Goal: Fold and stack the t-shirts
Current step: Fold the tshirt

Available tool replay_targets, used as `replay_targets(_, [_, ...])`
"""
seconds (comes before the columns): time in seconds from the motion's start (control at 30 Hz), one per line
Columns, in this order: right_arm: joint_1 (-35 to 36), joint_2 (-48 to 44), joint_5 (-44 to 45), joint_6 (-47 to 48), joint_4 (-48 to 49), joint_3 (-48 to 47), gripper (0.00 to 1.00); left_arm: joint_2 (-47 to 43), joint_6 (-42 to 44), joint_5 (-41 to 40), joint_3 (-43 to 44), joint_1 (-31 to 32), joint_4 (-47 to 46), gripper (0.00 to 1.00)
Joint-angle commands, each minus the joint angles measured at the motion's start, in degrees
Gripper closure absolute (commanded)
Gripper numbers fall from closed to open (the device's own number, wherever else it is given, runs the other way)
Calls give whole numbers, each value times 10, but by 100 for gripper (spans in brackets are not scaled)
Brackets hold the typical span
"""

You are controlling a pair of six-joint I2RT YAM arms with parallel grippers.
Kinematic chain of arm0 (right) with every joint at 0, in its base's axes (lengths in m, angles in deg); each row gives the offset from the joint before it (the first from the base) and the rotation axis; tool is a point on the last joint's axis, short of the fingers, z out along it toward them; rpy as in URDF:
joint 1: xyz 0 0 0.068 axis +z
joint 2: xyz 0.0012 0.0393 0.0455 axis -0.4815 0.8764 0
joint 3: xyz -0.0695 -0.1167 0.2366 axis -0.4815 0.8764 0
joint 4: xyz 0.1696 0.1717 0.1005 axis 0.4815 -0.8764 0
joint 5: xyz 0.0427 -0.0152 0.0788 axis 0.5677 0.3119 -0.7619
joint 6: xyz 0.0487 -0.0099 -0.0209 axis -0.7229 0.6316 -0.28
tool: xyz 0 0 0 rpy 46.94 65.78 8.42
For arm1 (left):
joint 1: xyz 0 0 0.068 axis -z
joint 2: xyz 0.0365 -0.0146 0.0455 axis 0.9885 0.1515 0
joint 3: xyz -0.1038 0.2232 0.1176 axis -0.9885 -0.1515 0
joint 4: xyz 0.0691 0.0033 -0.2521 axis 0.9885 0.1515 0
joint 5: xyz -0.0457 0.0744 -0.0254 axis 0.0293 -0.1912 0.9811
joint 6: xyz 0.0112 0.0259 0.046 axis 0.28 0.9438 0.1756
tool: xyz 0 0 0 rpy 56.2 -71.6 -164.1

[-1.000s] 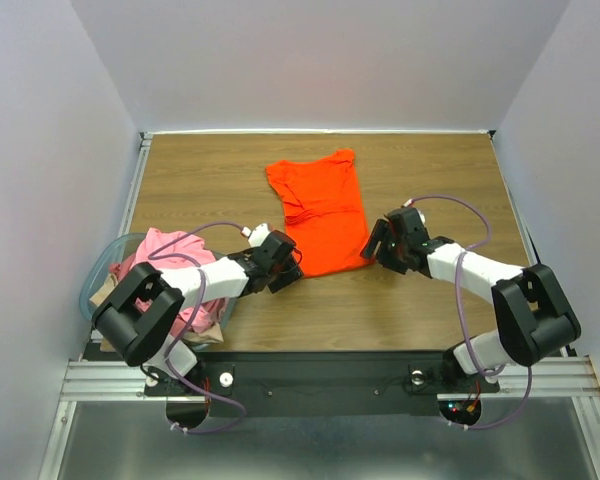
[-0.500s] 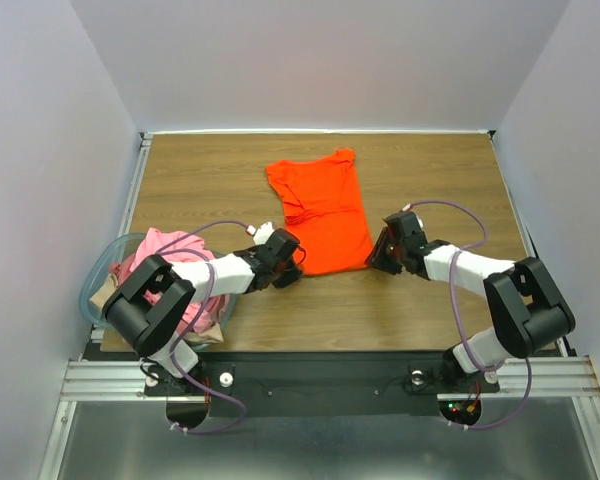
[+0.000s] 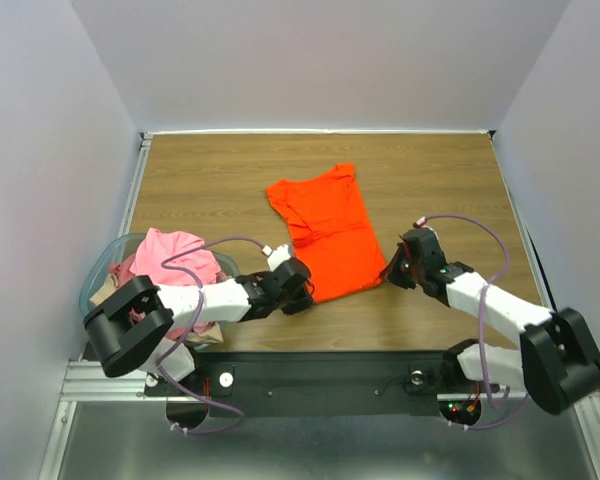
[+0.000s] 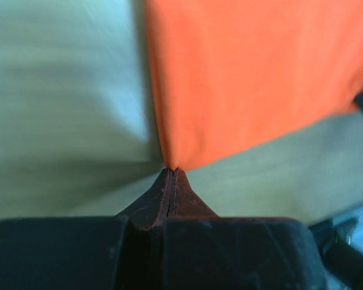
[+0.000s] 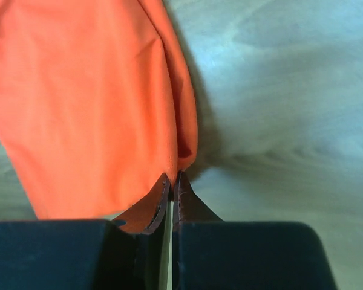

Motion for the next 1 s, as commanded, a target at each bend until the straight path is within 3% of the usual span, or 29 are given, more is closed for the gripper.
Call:
replay_targets(0.0, [2,-83,17,20,-60,11,100,-55,-52,-3,-20,60,2,100])
replay_targets(0.17, [2,-183,4,19,-134,21,100,-98,-83,-18,-22,139,7,100])
replay_targets(0.37, [2,-224,-19,32,-155,-24,100,-97,-58,-45,39,144,66,100])
replay_targets(0.67, [2,-110,9,64,-159,-186,100,-152,-43,-148,101,128,153,100])
replay_targets(0.97, [2,45,22,101,-158,-369,100,-167,57,-134,151,-3,159,100])
